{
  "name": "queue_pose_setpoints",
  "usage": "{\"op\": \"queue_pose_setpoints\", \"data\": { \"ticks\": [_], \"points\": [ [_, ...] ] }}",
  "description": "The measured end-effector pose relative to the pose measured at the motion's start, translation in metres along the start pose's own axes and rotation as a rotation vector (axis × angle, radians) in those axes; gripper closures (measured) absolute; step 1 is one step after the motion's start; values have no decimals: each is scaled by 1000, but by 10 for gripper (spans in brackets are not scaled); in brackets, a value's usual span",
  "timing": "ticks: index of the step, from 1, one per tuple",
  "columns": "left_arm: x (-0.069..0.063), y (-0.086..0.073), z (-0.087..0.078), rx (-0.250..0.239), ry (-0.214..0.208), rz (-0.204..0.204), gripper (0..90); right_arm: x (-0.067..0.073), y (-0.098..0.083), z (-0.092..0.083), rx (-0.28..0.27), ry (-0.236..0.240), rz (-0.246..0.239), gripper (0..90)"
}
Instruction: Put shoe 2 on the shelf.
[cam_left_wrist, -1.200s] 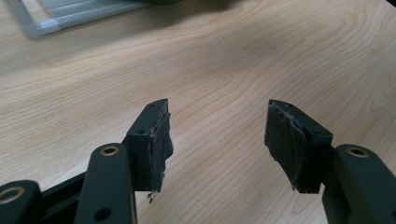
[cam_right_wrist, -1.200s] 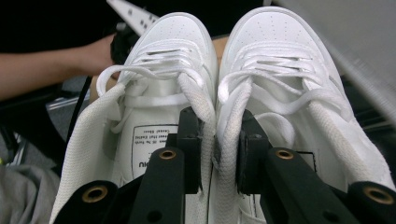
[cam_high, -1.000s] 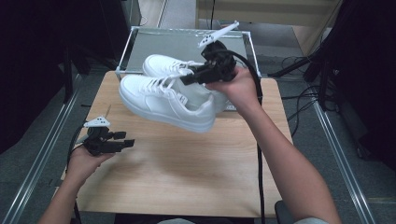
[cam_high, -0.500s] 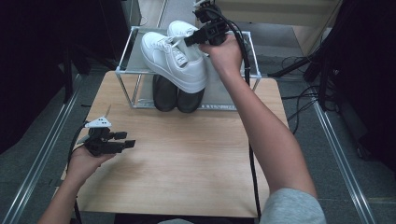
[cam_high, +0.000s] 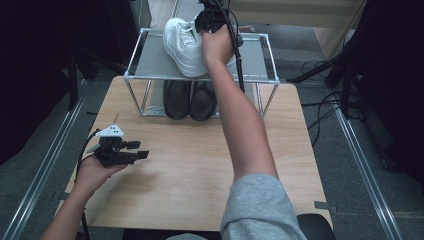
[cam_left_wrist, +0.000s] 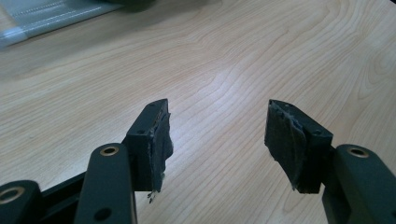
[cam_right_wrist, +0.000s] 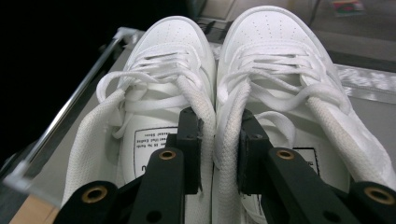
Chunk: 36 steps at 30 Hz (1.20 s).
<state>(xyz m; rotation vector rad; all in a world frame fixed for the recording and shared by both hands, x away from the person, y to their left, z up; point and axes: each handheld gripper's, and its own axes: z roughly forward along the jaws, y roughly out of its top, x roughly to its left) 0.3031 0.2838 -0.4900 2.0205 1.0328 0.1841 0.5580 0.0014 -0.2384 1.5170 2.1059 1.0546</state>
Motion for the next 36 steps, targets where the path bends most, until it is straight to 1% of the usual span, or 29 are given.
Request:
{"op": "queue_pose_setpoints", "data": {
  "ticks": [2, 4, 7, 9, 12, 14, 16, 19, 23, 24, 25, 27, 28, 29, 31, 36],
  "points": [
    [0, 1, 1, 0, -3, 2, 408, 2, 3, 5, -13, -40, 22, 766],
    [0, 1, 1, -1, -5, 5, 408, 3, 5, 9, -28, -72, 61, 765],
    [0, 1, 2, 0, -8, 7, 409, 7, 8, 13, -37, -110, 88, 762],
    [-1, 1, 2, 0, -8, 7, 408, 8, 8, 17, -33, -125, 104, 761],
    [-2, 2, 0, -4, -18, 6, 408, 9, 6, 23, -12, -147, 102, 760],
    [-2, 1, 0, -13, -13, 4, 408, 8, 3, 27, 7, -156, 101, 754],
    [-1, 1, 0, -2, -17, 6, 407, 6, -1, 29, -1, -148, 121, 751],
    [-2, 2, 2, 0, -15, 11, 407, 4, -5, 30, 1, -138, 125, 740],
    [-3, 4, 5, 4, -19, 16, 407, 3, -8, 30, 3, -127, 103, 707],
    [-3, 4, 6, 7, -15, 22, 407, 4, -8, 30, 4, -130, 96, 700],
    [-4, 4, 6, 17, -23, 22, 407, 4, -9, 30, 3, -131, 93, 694],
    [-4, 5, 8, 18, -21, 32, 407, 4, -10, 30, -3, -126, 84, 672],
    [-4, 5, 8, 24, -26, 34, 405, 3, -12, 30, -5, -121, 91, 659],
    [-4, 6, 9, 19, -21, 34, 404, 2, -12, 30, -8, -116, 89, 651],
    [-5, 6, 9, 23, -28, 36, 403, 0, -14, 30, -17, -109, 89, 632],
    [-5, 8, 11, 26, -29, 43, 401, 0, -15, 29, -20, -99, 89, 575]
  ]
}}
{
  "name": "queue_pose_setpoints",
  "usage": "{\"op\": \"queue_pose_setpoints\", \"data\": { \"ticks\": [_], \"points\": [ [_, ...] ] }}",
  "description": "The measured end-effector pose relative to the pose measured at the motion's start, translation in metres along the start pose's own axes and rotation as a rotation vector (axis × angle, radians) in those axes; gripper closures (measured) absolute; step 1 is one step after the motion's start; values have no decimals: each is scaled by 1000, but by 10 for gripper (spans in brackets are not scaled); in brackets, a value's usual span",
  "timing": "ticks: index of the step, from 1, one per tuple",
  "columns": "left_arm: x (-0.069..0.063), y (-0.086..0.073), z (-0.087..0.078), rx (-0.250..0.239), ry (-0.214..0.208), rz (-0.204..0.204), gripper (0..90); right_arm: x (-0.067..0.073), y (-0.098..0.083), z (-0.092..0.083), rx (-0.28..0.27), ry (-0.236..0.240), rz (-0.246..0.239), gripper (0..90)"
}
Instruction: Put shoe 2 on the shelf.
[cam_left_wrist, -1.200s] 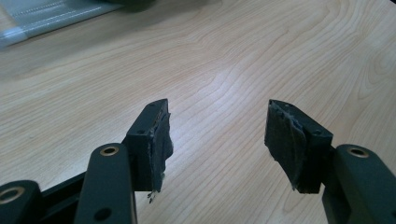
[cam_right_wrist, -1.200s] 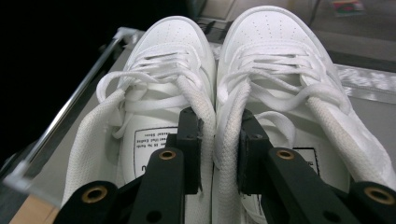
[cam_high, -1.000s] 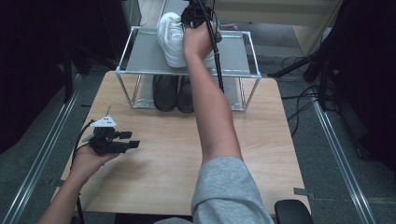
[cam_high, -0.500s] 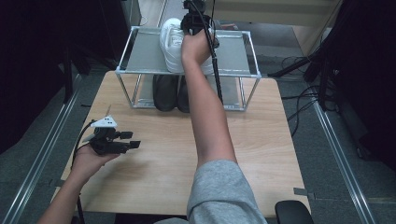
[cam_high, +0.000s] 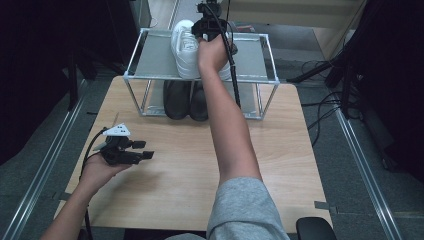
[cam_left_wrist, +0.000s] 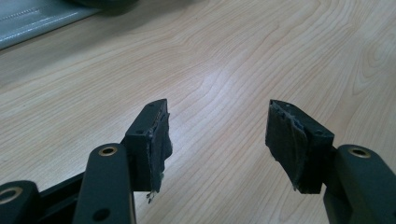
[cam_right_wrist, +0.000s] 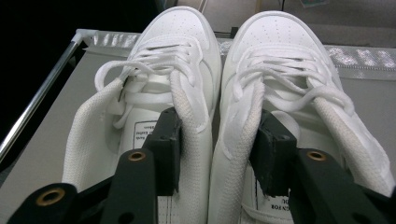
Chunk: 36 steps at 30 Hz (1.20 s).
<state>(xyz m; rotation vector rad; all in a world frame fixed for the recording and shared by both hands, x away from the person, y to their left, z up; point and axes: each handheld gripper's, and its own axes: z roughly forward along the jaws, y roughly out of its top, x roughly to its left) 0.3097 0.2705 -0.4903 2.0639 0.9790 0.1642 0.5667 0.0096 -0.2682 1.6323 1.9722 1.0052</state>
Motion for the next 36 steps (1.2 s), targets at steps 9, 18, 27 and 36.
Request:
{"op": "queue_pose_setpoints", "data": {
  "ticks": [9, 18, 27, 36],
  "points": [
    [2, 2, 1, 10, 3, 6, 397, -7, 2, -8, 12, 38, -35, 507],
    [1, 3, 4, 21, 2, 14, 395, -14, 0, -28, -13, 105, -69, 505],
    [2, 4, 5, 26, 2, 16, 389, -18, -11, -46, -19, 177, -144, 495],
    [1, 5, 7, 39, 2, 25, 387, -22, -26, -64, -25, 250, -190, 462]
  ]
}}
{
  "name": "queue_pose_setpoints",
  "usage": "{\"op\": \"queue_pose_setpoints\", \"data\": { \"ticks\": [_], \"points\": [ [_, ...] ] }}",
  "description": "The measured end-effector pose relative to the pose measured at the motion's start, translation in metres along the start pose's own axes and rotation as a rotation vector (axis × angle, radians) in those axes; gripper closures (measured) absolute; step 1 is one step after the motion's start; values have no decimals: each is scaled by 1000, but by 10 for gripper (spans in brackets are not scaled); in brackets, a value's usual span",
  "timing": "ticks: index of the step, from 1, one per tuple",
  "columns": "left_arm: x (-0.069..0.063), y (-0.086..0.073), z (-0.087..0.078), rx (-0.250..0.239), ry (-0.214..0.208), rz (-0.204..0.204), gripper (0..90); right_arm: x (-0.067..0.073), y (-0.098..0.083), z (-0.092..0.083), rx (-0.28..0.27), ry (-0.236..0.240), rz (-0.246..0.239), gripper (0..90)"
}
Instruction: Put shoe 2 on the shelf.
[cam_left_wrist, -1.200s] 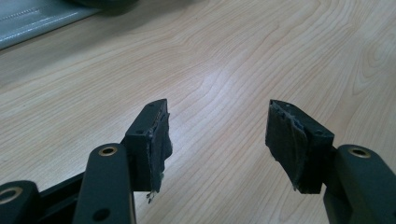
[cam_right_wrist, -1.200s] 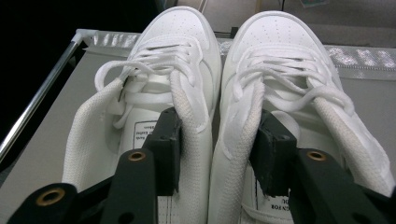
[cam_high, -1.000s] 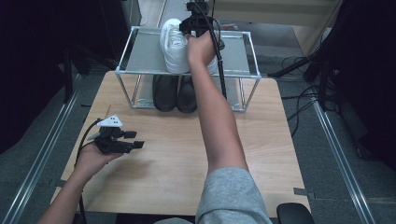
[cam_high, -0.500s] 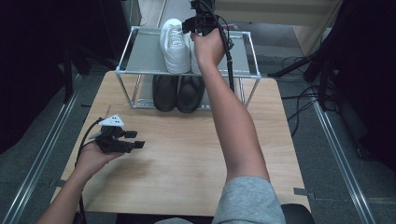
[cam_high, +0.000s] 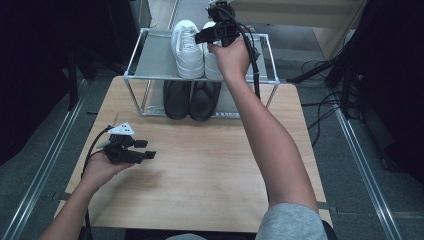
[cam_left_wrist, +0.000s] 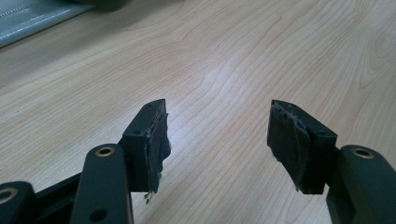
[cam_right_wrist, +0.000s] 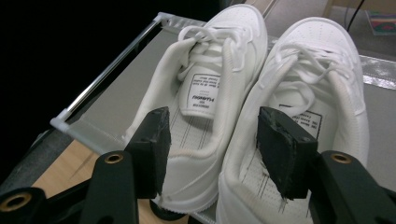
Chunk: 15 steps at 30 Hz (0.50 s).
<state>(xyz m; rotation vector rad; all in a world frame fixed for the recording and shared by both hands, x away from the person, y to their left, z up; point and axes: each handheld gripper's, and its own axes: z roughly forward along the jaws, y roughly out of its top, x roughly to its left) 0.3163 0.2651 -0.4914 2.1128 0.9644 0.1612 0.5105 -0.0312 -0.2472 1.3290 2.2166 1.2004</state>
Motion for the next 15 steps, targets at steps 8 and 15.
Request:
{"op": "queue_pose_setpoints", "data": {
  "ticks": [8, 15],
  "points": [
    [-1, 1, 2, 9, -5, 11, 385, 7, -14, -15, -11, 47, -50, 449],
    [-2, 2, 3, 12, -3, 11, 384, 7, -32, -26, -40, 97, -117, 459]
  ]
}}
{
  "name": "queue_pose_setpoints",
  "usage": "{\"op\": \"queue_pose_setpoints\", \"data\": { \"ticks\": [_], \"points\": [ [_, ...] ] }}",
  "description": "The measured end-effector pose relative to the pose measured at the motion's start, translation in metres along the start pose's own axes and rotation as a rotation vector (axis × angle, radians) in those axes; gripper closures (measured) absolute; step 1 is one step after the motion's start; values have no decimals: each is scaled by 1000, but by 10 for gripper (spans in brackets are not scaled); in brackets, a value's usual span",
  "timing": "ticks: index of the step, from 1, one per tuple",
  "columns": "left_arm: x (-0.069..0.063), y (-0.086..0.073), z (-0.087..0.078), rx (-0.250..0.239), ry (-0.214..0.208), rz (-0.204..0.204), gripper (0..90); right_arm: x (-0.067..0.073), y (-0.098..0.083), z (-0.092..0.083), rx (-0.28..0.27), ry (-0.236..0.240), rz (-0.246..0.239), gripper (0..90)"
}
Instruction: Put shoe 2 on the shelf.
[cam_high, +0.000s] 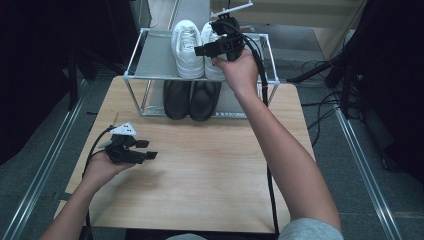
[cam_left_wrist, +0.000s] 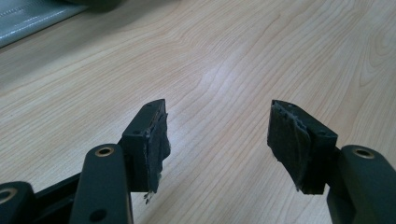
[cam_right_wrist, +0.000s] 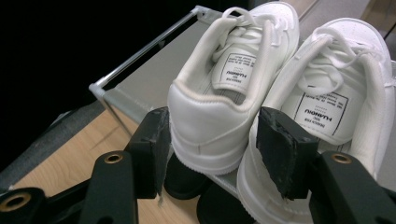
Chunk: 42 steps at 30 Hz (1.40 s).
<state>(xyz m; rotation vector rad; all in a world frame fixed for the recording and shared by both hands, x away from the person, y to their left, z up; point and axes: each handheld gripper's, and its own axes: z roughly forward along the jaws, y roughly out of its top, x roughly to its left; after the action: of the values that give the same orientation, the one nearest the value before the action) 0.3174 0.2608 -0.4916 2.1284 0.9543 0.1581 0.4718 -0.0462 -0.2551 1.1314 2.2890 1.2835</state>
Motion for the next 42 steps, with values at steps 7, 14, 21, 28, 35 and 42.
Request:
{"op": "queue_pose_setpoints", "data": {
  "ticks": [7, 14, 21, 28, 35, 42],
  "points": [
    [-2, 2, 1, -11, -28, -5, 384, -2, -25, -13, -7, 45, -22, 445],
    [-4, 4, 3, -7, -29, 9, 383, -5, -57, -15, 7, 82, -33, 440],
    [-3, 4, 4, -9, -27, 6, 382, -6, -92, -17, -3, 135, -67, 432],
    [-4, 3, 5, -3, -29, 9, 381, -10, -130, -20, -21, 170, -69, 416],
    [-5, 4, 6, -3, -27, 14, 381, -13, -168, -25, -14, 197, -80, 414],
    [-6, 4, 8, 3, -30, 20, 380, -11, -192, -34, -6, 206, -98, 408]
  ]
}}
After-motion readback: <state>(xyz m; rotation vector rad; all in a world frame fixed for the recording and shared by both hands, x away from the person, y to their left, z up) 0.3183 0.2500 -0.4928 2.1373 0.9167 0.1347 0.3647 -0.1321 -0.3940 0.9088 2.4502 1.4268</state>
